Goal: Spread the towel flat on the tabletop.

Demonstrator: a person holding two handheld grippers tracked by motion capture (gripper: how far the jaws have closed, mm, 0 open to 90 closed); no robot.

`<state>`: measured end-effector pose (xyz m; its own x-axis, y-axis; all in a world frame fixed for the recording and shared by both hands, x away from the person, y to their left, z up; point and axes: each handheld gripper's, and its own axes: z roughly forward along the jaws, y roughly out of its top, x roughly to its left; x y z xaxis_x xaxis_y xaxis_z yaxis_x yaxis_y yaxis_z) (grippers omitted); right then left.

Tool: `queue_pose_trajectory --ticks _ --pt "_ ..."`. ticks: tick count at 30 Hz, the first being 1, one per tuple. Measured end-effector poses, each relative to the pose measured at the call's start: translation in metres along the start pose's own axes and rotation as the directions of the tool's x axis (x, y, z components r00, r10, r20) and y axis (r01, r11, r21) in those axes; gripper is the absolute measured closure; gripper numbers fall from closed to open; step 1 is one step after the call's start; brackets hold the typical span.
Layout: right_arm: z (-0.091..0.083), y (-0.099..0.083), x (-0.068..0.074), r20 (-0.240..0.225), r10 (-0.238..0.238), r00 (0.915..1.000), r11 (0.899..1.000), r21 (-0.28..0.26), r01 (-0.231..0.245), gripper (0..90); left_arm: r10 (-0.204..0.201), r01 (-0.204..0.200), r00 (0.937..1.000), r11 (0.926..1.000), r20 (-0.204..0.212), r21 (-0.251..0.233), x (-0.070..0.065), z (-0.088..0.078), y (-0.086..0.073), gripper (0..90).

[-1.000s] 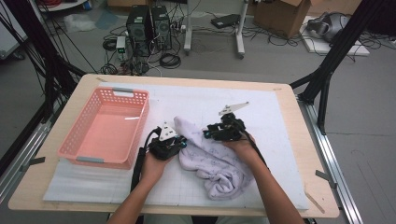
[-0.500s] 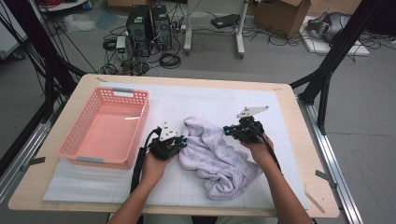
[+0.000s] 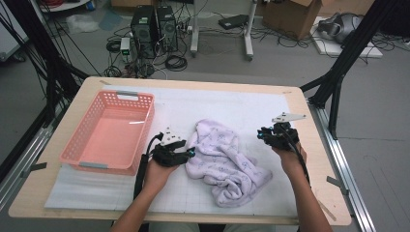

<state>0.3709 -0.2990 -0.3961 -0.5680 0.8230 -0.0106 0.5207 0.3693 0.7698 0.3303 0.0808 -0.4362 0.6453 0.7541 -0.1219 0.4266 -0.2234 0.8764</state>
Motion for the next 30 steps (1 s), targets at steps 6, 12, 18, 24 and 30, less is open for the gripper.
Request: queue_pose_trajectory --ticks 6,12,18,24,30 --pt "0.037 0.004 -0.01 -0.006 0.063 0.998 0.998 0.002 -0.063 68.7 -0.061 0.059 0.9972 0.9971 -0.042 -0.047 0.014 0.009 0.003 58.5" --pt "0.08 0.017 -0.006 -0.085 0.075 0.9936 0.995 0.068 -0.069 70.4 -0.08 0.082 0.9965 0.9943 -0.024 0.069 0.015 0.031 0.003 65.9" --pt "0.106 0.031 0.016 -0.3 0.1 0.9488 0.994 0.076 -0.081 62.6 -0.066 0.062 0.9975 0.9897 0.024 0.129 0.002 0.044 0.006 56.1" --pt "0.118 0.037 0.043 -0.345 0.073 0.9357 0.992 0.122 -0.032 51.0 -0.035 0.031 0.9991 0.9889 0.025 0.145 -0.004 0.048 0.007 55.1" --pt "0.106 0.04 0.049 -0.211 -0.077 0.9744 0.986 0.125 0.106 89.7 0.046 -0.049 0.9986 0.9912 0.025 0.123 -0.009 0.039 0.011 81.1"
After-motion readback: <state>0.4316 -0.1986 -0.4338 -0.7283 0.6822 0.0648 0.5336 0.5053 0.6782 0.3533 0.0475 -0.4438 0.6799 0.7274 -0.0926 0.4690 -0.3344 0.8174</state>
